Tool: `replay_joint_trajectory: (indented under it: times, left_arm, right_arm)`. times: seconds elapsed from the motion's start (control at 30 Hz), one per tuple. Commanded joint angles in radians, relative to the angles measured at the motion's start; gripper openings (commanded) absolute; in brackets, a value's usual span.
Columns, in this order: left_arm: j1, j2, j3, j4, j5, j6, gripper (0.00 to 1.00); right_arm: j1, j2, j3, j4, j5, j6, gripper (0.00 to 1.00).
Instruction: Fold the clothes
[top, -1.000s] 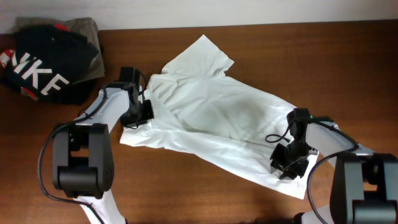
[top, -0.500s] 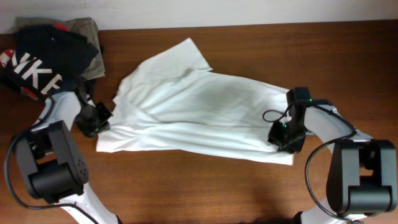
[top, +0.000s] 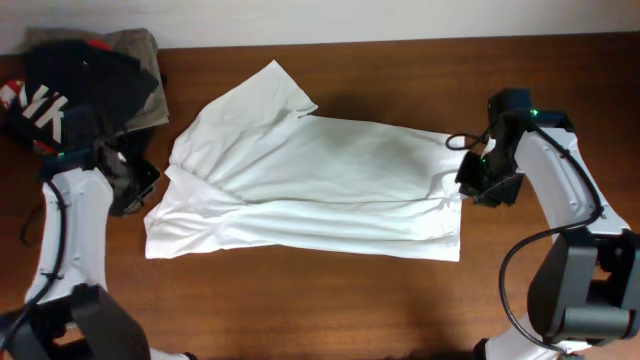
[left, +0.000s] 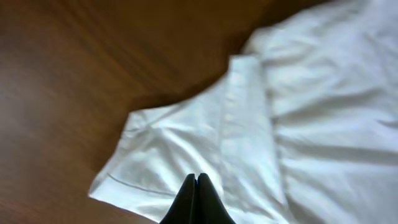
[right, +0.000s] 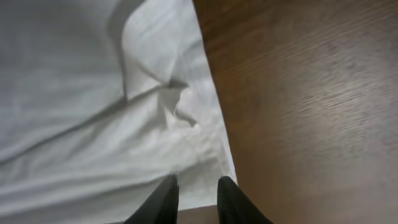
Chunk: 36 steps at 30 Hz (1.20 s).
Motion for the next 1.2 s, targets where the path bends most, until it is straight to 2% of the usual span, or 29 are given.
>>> replay_joint_trajectory:
  times: [0.0,0.1,0.17,0.27,0.5,0.53,0.6,0.77,0.97,1.03,1.07,1.1,1.17]
  left_arm:
    - [-0.059,0.032,-0.001,-0.010,-0.007,0.029,0.01]
    - [-0.092,0.059,-0.001,-0.008,-0.011,0.032,0.01]
    - [-0.093,0.075,-0.001,-0.016,-0.011,0.036,0.01]
    - [-0.093,0.090,-0.001,-0.031,-0.011,0.074,0.01]
    - [-0.093,0.090,-0.001,-0.030,-0.011,0.080,0.01]
    - [-0.093,0.090,-0.001,-0.030,-0.011,0.080,0.01]
    - [-0.093,0.090,-0.001,-0.031,-0.011,0.080,0.01]
    - [-0.093,0.090,-0.001,-0.031,-0.011,0.080,0.01]
    - [-0.093,0.090,-0.001,-0.027,-0.008,0.080,0.02]
    - [-0.093,0.090,-0.001,-0.028,0.013,0.080,0.02]
    - [-0.093,0.090,-0.001,-0.028,0.047,0.080,0.02]
    - [-0.093,0.090,-0.001,-0.029,0.071,0.081,0.03]
    - [-0.103,0.090,-0.001,-0.035,0.107,0.104,0.03]
  right_arm:
    - [0.029,0.005,-0.071,0.016,-0.033,-0.039,0.25]
    - [0.056,0.007,-0.175,0.102,-0.033,-0.038,0.30]
    - [0.057,0.007,-0.231,0.178,-0.024,-0.035,0.39]
    - [0.041,0.008,-0.283,0.272,-0.017,-0.035,0.43]
    - [0.035,0.012,-0.356,0.406,-0.006,-0.036,0.43]
    - [0.035,0.012,-0.372,0.433,-0.005,-0.036,0.40]
    - [0.035,0.012,-0.375,0.440,0.027,-0.034,0.23]
    - [0.016,0.012,-0.356,0.374,0.157,-0.001,0.04]
    - [-0.033,0.011,-0.188,0.146,0.232,-0.002,0.05]
    - [-0.042,0.012,-0.163,0.113,0.238,-0.001,0.26]
    - [-0.052,0.011,-0.154,0.104,0.238,0.000,0.71]
    - [-0.058,0.012,-0.153,0.100,0.238,0.003,0.99]
    - [-0.090,0.012,-0.138,0.066,0.242,0.018,0.99]
